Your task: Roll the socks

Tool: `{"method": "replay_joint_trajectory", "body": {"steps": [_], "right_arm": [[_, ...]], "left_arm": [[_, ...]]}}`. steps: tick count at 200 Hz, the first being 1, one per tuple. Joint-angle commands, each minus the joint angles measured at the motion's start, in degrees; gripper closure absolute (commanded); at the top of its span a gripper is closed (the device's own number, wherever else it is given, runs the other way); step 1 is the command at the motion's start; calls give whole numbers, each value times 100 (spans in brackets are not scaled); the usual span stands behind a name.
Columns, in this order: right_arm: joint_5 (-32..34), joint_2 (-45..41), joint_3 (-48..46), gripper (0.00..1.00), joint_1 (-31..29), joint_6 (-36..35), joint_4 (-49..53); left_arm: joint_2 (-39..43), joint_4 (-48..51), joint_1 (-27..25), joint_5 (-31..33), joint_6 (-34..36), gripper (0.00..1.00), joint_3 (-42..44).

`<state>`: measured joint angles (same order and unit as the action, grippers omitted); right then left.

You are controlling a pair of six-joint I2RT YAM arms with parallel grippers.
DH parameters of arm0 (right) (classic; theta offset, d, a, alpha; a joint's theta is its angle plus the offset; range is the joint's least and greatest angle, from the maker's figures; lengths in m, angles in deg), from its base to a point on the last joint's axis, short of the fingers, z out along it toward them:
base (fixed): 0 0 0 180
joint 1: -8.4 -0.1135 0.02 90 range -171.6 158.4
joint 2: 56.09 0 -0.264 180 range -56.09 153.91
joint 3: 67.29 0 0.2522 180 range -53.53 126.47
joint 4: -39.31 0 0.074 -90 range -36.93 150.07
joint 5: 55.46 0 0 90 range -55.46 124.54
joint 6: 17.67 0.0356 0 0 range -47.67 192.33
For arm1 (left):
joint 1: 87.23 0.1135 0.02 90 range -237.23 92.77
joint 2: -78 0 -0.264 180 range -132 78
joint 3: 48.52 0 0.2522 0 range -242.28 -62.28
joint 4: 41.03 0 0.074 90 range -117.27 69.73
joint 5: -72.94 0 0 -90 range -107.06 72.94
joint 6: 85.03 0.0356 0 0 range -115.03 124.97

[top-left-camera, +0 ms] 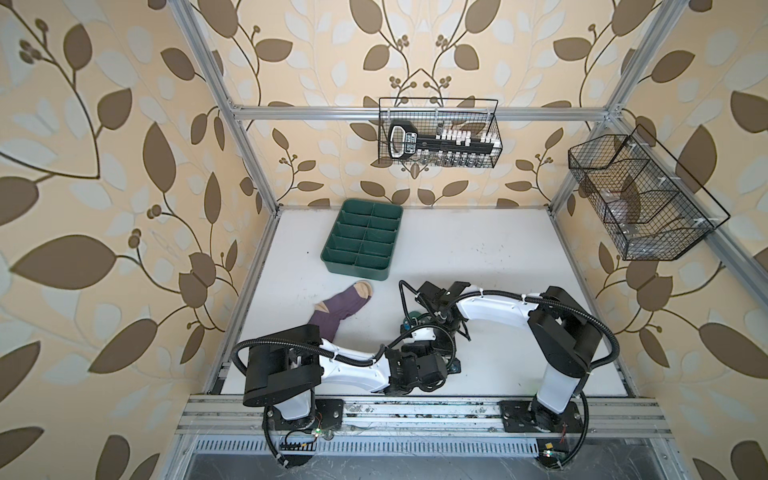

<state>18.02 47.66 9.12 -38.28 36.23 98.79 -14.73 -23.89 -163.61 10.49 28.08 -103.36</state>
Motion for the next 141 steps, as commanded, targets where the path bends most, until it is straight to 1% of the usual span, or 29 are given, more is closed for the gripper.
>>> {"method": "replay_joint_trajectory", "body": {"steps": [1, 10, 16, 21, 28, 33, 52, 74, 95, 107, 112, 119, 128, 135, 141], "right_arm": [[579, 350, -388, 58, -18, -21, -687], [607, 257, -446, 58, 17, 13, -756], [672, 149, -507, 56, 49, 90, -876], [738, 26, -588, 53, 83, 159, -1007], [820, -189, -730, 41, 132, 231, -1217], [872, -371, -831, 38, 174, 266, -1386], [1019, -1187, -1237, 33, 399, 383, -1932], [1676, -2322, -1598, 31, 762, 697, -2680], [2524, -3668, -1986, 30, 1374, 1450, -3702], [2917, -4502, -2149, 29, 1832, 2083, -4170], [2990, -4826, -2218, 26, 2058, 2416, -4334], [2955, -5229, -2337, 23, 2364, 2872, -4573], [2694, -5814, -2558, 23, 2766, 3359, -4893], [2375, -6198, -2747, 25, 3041, 3638, -5172], [2106, -6498, -2906, 28, 3240, 3729, -5375]], "left_arm": [[-444, -126, 202, -190, -235, 69, -174], [-479, -69, 211, -240, -268, 78, -219], [-483, -29, 211, -274, -283, 85, -233], [-470, 5, 211, -304, -290, 90, -241], [-445, 51, 211, -362, -302, 96, -244], [-420, 72, 211, -413, -299, 100, -238], [-324, 143, 211, -639, -290, 100, -218], [-238, 325, 220, -1053, -281, 100, -259], [-169, 550, 291, -1496, -431, 100, -334], [-165, 711, 387, -1823, -607, 100, -438], [-179, 756, 431, -1944, -697, 100, -473], [-209, 811, 505, -2150, -787, 100, -526], [-265, 873, 598, -2439, -895, 100, -599], [-305, 884, 650, -2600, -982, 100, -629], [-352, 880, 702, -2728, -1063, 100, -645]]}}
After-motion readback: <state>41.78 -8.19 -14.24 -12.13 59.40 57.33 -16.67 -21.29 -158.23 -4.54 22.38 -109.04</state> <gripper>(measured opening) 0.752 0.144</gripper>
